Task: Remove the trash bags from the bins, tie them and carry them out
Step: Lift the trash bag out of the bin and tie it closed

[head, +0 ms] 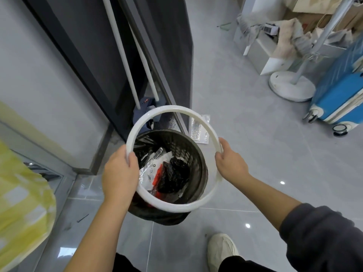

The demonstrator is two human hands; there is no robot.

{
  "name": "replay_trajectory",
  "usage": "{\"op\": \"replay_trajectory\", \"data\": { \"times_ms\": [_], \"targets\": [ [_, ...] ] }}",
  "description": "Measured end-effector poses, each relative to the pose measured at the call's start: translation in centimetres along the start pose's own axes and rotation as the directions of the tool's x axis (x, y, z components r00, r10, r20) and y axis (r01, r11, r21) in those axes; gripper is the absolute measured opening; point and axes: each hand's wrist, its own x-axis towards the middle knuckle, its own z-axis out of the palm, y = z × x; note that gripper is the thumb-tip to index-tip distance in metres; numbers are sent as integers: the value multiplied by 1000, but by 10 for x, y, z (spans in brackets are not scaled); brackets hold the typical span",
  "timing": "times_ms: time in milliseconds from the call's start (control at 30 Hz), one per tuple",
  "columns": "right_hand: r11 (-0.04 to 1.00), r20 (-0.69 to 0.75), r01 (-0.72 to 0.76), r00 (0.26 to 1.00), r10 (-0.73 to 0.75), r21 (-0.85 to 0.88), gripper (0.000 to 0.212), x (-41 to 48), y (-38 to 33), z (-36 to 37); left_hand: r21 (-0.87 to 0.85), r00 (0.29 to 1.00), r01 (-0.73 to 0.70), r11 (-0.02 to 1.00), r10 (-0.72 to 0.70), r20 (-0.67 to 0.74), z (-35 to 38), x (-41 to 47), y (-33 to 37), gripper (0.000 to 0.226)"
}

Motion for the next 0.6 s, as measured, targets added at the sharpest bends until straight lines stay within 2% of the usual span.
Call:
{"op": "replay_trajectory", "data": {
  "times_ms": [133, 233, 400, 500, 600],
  "targets": [
    [980, -48, -200, 979, 200, 0, 38, 5, 41, -17, 47, 984, -79, 996, 70, 166, 31, -2, 42, 23],
    [927, -76, -373, 924, 376, 52, 26, 8, 80, -28, 69, 953, -121, 990, 97, 287, 67, -8, 77, 24],
    [864, -95, -495, 860, 502, 91, 36, 16, 158, -41, 105, 893, -195, 975, 132, 431, 135, -35, 136, 28],
    [820, -117, -561, 812, 571, 112, 40, 20, 196, -39, 172, 858, -150, 974, 42, 512, 180, -53, 148, 26],
    [794, -120, -583, 787, 605, 173, 38, 26, 225, -25, 146, 825, 22, 989, -100, 556, 225, -70, 133, 25]
  ]
}}
